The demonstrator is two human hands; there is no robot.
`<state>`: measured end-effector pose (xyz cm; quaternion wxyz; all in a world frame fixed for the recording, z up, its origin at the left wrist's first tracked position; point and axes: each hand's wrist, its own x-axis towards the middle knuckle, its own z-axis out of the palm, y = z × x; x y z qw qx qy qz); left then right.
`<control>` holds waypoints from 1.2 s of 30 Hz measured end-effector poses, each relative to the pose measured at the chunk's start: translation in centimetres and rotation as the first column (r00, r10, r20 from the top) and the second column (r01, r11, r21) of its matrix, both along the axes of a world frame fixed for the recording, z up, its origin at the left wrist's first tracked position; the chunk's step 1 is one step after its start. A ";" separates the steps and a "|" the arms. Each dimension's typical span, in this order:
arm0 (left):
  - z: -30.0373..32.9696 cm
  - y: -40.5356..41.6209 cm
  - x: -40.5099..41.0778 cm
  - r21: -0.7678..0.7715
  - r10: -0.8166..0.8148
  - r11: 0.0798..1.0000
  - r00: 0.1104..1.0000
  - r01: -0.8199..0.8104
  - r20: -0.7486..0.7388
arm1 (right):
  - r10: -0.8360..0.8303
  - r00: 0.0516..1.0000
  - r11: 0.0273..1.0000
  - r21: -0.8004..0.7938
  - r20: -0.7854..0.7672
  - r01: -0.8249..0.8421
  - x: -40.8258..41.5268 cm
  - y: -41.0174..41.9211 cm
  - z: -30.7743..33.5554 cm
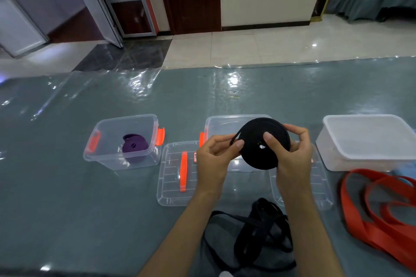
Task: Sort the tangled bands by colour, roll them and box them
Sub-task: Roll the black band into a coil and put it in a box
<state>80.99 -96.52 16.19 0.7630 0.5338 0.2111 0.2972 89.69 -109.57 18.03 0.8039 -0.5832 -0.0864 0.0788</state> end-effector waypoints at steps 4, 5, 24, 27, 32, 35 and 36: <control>-1.3 -0.1 -0.7 0.016 0.119 0.993 0.992 -0.118 -0.046 | -0.007 1.000 1.000 -0.020 -0.014 0.007 -0.7 1.3 -1.1; -1.6 -0.1 -0.8 0.016 0.135 0.991 0.989 -0.134 -0.064 | -0.007 1.000 1.000 -0.023 -0.019 0.007 -0.7 1.5 -1.5; -6.3 5.9 7.1 -0.103 0.058 0.990 0.937 -0.100 -0.345 | 0.060 0.979 0.938 -0.326 -0.196 -0.123 7.8 4.1 -8.7; -8.8 7.6 10.3 -0.095 0.059 0.989 0.889 -0.115 -0.454 | 0.128 0.945 0.849 -0.460 -0.301 -0.261 10.8 5.3 -10.4; -13.7 9.6 14.7 -0.002 0.056 0.997 0.747 -0.077 -0.663 | 0.237 0.868 0.631 -0.610 -0.437 -0.479 15.2 7.2 -12.9; -16.4 10.4 16.6 0.030 0.057 0.998 0.670 -0.053 -0.740 | 0.300 0.810 0.494 -0.644 -0.504 -0.583 17.2 8.1 -14.5; -17.2 10.6 17.1 0.032 0.059 0.998 0.645 -0.054 -0.762 | 0.318 0.800 0.448 -0.663 -0.509 -0.600 17.7 8.3 -15.0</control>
